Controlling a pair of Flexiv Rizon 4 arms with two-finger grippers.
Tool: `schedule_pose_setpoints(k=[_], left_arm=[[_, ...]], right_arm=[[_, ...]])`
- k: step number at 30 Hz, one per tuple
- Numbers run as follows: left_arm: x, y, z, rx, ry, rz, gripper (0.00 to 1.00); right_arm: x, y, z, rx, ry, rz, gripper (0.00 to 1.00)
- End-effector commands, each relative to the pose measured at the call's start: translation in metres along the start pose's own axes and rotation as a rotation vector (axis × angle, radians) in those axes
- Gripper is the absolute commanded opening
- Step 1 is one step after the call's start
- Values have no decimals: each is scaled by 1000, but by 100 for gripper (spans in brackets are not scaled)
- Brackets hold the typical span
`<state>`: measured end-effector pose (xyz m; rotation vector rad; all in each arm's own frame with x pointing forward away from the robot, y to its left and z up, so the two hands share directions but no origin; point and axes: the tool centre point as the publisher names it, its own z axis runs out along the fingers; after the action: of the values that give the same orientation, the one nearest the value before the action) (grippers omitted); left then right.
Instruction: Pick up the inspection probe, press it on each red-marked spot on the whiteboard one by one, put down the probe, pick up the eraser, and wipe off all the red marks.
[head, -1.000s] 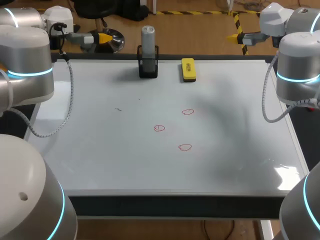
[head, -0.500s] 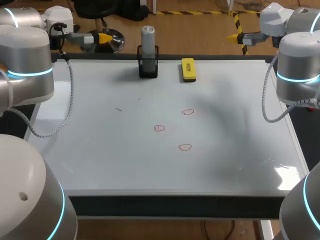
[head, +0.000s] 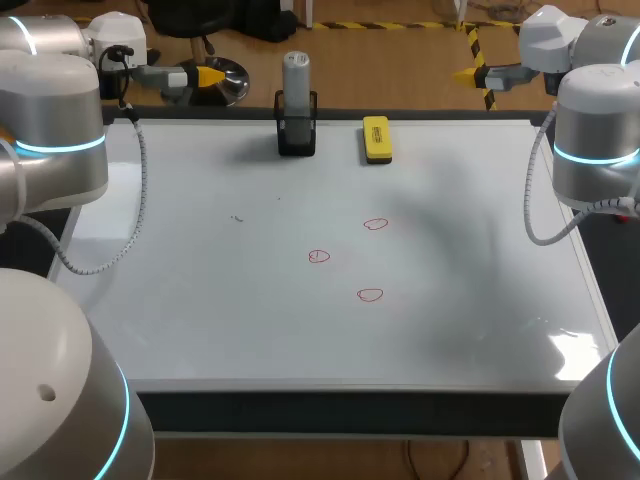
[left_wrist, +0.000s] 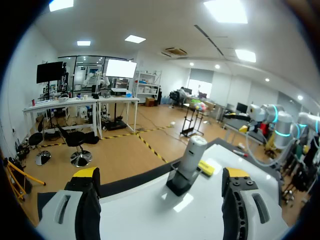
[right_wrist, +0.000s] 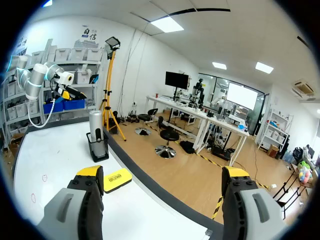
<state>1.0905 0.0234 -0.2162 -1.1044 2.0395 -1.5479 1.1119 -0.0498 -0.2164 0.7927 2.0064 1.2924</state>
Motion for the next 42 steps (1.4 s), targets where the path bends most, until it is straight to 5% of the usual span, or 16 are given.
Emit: schedule_pose_setpoints(k=[1, 17, 42], left_arm=[[0, 0, 1, 1, 0, 0, 100], [-1, 1, 3, 24, 45, 12, 100], [48, -7, 35, 163, 487, 158, 100]], right_arm=[[0, 0, 0, 1, 1, 0, 100], [0, 0, 0, 1, 1, 0, 100], [0, 0, 0, 1, 1, 0, 100]])
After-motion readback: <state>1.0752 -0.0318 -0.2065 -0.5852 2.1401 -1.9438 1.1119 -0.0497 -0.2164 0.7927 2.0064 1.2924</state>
